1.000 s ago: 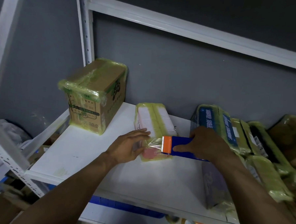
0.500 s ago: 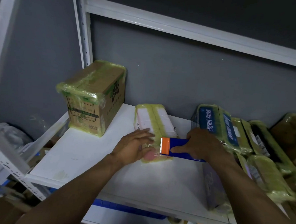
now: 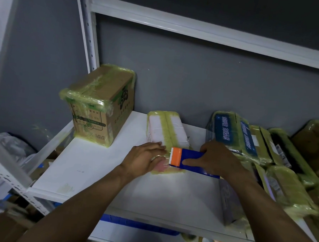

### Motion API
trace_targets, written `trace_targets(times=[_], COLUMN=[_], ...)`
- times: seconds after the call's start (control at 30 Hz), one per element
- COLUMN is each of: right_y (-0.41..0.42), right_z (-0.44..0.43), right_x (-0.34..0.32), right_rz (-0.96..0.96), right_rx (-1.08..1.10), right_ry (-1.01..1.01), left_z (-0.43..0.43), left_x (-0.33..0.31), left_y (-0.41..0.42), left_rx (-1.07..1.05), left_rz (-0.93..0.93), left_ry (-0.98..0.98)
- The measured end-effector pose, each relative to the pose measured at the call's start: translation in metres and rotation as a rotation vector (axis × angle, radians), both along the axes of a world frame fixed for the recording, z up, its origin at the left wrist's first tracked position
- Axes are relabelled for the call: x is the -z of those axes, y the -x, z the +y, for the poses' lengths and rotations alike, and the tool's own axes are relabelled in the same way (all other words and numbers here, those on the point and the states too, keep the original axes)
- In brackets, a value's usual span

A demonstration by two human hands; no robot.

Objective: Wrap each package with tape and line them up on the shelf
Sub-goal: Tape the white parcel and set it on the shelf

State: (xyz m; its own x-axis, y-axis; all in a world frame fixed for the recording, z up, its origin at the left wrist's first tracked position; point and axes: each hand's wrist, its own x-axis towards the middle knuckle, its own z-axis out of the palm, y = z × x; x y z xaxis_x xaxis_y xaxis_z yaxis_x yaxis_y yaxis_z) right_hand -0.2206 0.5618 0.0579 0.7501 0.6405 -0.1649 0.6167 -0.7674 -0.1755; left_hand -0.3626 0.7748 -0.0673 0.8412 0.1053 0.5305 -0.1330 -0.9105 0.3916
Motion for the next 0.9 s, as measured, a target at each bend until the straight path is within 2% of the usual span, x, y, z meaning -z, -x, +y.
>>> trace_targets(times=[0.13, 0.27, 0.47, 0.67, 0.9], right_y=[0.003, 0.003, 0.005, 0.000, -0.002], right_z=[-0.005, -0.010, -0.004, -0.001, -0.004], right_x=[-0.001, -0.007, -0.002, -0.001, 0.002], right_rz=[0.029, -0.022, -0.052, -0.060, -0.050], right_rx=[0.002, 0.017, 0.019, 0.023, 0.028], right_ry=[-0.045, -0.028, 0.006, 0.031, 0.060], left_z=[0.016, 0.023, 0.013, 0.005, -0.005], left_x=[0.002, -0.006, -0.008, -0.012, -0.001], left_y=[0.011, 0.019, 0.028, 0.018, 0.000], left_rx=[-0.028, -0.003, 0.035, -0.063, -0.007], left_rz=[-0.005, 0.028, 0.107, 0.018, -0.036], left_ry=[-0.003, 0.015, -0.086, -0.083, -0.118])
